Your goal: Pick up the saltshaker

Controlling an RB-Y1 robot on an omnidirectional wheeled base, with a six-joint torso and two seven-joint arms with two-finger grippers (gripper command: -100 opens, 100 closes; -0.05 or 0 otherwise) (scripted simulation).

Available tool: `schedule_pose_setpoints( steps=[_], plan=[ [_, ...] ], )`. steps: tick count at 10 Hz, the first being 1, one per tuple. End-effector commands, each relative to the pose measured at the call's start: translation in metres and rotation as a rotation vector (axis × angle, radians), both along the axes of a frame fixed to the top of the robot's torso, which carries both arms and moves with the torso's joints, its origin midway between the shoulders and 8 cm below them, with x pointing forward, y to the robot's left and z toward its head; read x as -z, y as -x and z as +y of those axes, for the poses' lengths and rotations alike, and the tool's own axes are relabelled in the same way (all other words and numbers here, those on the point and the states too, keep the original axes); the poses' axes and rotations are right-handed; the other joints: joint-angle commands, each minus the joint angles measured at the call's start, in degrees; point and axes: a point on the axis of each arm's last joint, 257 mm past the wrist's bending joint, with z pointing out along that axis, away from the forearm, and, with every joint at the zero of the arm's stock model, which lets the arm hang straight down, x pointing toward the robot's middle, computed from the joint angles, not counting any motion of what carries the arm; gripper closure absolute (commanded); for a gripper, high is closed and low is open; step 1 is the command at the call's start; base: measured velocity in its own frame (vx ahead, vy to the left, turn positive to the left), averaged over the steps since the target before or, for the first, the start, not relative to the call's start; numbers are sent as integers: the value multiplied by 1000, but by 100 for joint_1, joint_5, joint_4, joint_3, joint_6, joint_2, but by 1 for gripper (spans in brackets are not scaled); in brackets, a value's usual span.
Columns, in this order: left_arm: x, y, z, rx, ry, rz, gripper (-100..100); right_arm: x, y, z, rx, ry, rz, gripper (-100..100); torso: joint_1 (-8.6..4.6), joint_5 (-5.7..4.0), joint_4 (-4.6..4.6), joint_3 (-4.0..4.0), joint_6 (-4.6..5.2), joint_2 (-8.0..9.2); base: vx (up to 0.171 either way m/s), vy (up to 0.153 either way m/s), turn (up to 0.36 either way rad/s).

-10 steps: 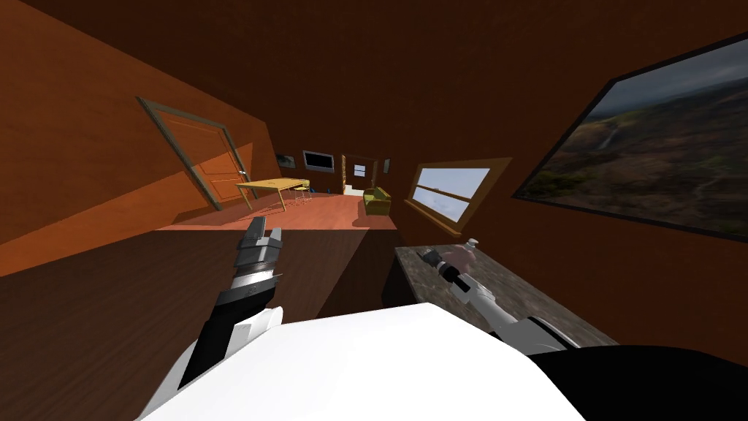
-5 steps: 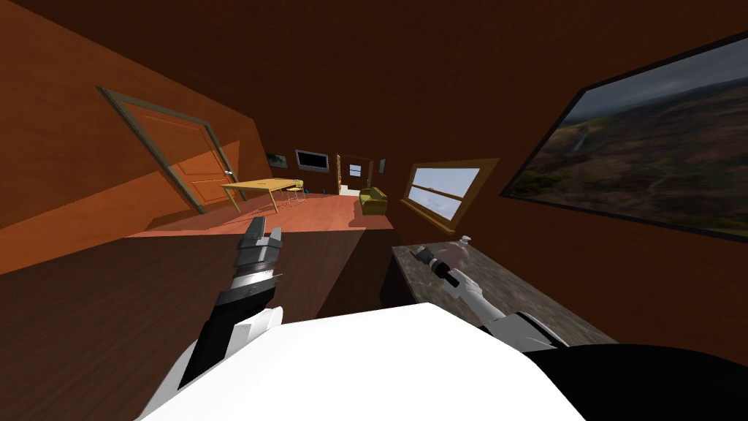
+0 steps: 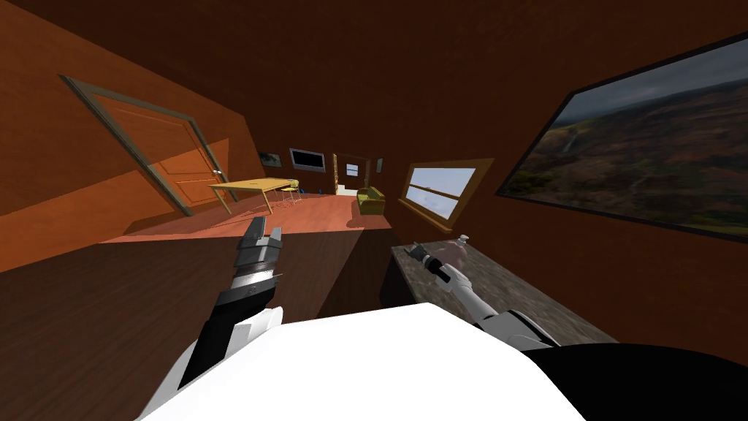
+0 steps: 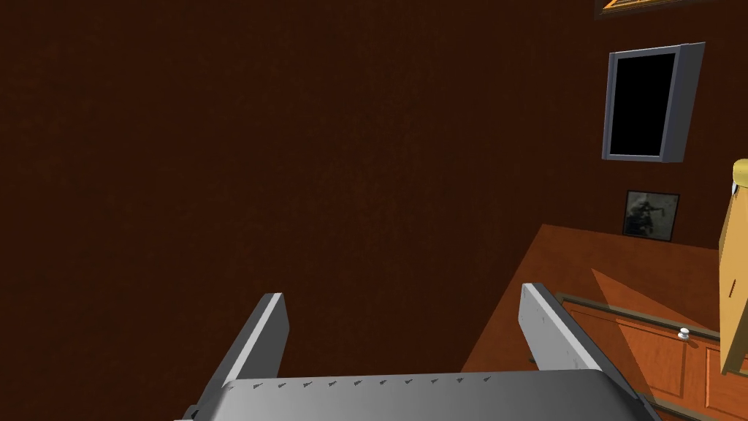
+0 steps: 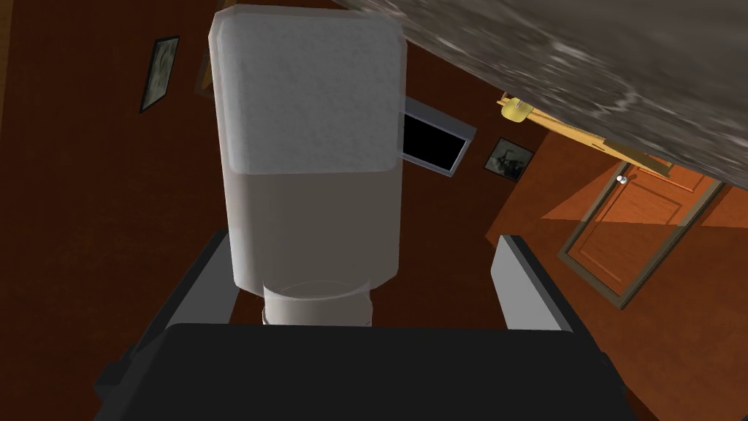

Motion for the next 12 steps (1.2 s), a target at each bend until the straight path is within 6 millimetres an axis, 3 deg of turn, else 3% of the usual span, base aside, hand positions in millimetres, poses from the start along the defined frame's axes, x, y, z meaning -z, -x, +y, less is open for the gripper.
schedule_pose_setpoints(
  steps=[1, 5, 8, 9, 10, 12],
  plan=[
    [0, 0, 0, 0, 0, 0, 0, 1, 0, 1, -3, 4, 0, -100, 0, 0, 0, 0, 0, 0, 0, 0, 0],
    [0, 0, 0, 0, 0, 0, 0, 1, 0, 1, -3, 4, 0, -100, 2, 1, 0, -1, 0, -2, 1, 1, -5],
    [0, 0, 0, 0, 0, 0, 0, -35, -19, -23, 3, 50, -36, -100, 41, 11, 3, 4, 0, 5, -24, 105, 42],
    [0, 0, 0, 0, 0, 0, 0, -28, -15, -20, 1, 42, -29, -100, 52, 14, 4, 4, 0, 4, -5, 63, -1],
    [0, 0, 0, 0, 0, 0, 0, -30, -16, -21, 2, 42, -30, 100, 32, 10, 2, 1, 1, 0, -2, 13, 3],
    [0, 0, 0, 0, 0, 0, 0, -31, -16, -19, -5, 45, -34, 100, 3, 0, -3, -3, 13, -3, 0, 3, 7]
  ],
)
